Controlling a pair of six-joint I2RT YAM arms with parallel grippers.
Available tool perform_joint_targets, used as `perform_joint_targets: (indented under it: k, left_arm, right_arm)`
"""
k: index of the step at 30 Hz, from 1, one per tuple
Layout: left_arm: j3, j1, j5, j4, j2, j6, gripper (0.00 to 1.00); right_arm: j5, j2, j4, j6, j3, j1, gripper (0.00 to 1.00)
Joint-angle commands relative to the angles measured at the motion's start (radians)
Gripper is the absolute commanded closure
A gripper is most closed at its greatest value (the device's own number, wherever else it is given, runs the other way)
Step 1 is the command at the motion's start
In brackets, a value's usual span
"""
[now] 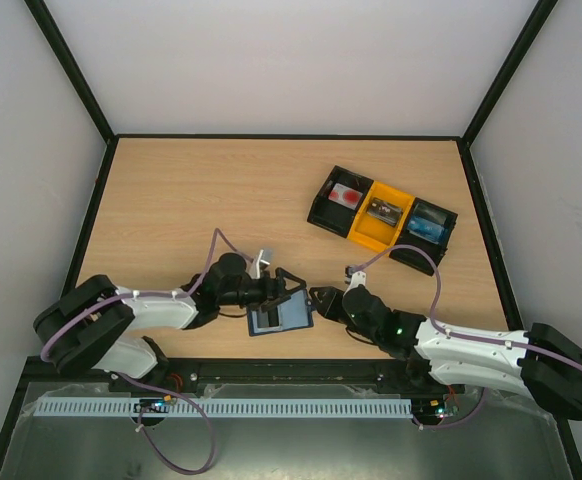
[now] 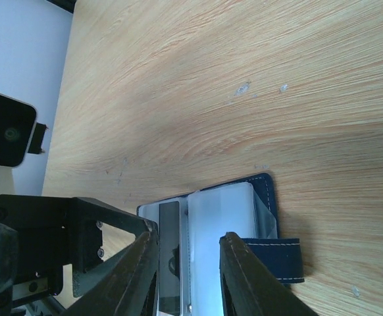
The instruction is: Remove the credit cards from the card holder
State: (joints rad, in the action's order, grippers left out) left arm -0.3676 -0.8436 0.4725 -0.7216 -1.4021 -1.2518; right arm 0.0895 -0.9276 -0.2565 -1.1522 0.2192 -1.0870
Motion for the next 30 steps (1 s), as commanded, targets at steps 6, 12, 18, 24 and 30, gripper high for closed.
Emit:
perform_joint_targets:
  k: [6,12,18,24,30]
  left_arm:
    - [-0.031,0.023,-0.076,0.217,0.117,0.124,0.18]
    - [0.037,0.087,-0.099,0.350,0.207,0.163,0.23]
    - [0.131,0.129,-0.146,0.465,0.350,0.175,0.48]
    - [0.202,0.136,-0.154,0.473,0.433,0.170,0.71]
    - [0.232,0.136,-0.155,0.472,0.434,0.177,0.81]
  right_arm:
    - [-0.011,0.005,0.019,0.015,-0.004,-0.007,0.73]
    - [-0.055,-0.050,-0.008,0.035,0.028,-0.007,0.73]
    - [-0.133,-0.166,-0.067,0.061,0.085,-0.008,0.74]
    - [-0.176,-0.288,-0.102,0.079,0.159,-0.024,0.75]
    - [-0.200,-0.407,-0.108,0.091,0.222,-0.045,0.75]
